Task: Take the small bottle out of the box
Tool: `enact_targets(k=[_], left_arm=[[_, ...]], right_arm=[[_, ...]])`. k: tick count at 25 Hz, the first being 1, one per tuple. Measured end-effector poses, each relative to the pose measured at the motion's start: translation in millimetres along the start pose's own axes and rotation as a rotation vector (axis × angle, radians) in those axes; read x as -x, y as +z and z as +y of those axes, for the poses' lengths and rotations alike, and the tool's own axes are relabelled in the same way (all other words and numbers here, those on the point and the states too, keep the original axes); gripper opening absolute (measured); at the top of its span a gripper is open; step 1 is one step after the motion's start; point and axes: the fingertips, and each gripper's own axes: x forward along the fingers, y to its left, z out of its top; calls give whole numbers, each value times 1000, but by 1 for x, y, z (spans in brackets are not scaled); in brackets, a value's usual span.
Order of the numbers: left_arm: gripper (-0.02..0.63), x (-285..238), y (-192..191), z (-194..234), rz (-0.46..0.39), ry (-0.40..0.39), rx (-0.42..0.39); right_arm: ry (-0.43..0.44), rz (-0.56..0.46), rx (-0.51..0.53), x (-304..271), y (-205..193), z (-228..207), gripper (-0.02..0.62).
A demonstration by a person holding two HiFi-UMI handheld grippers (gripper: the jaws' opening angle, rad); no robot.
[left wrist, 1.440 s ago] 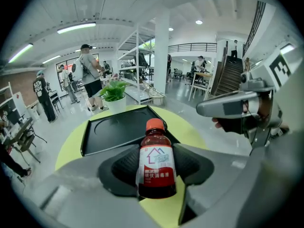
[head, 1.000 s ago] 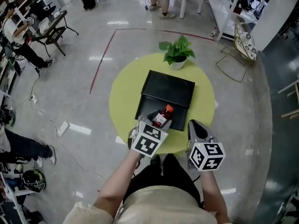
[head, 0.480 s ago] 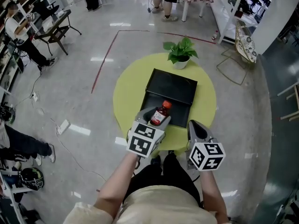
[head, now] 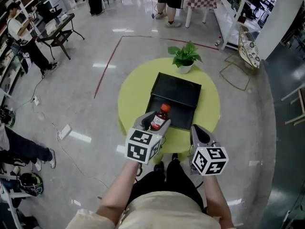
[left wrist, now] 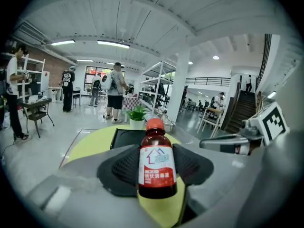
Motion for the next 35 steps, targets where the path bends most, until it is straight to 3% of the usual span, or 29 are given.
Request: enact_targets(k=[15, 35], left_arm=[[227, 40, -2, 14, -72, 39, 41], [227, 82, -6, 36, -203, 94, 86]], right_arm=[[31, -11, 8, 6, -5, 30, 2], [-1, -65, 30, 24, 3, 45, 2]])
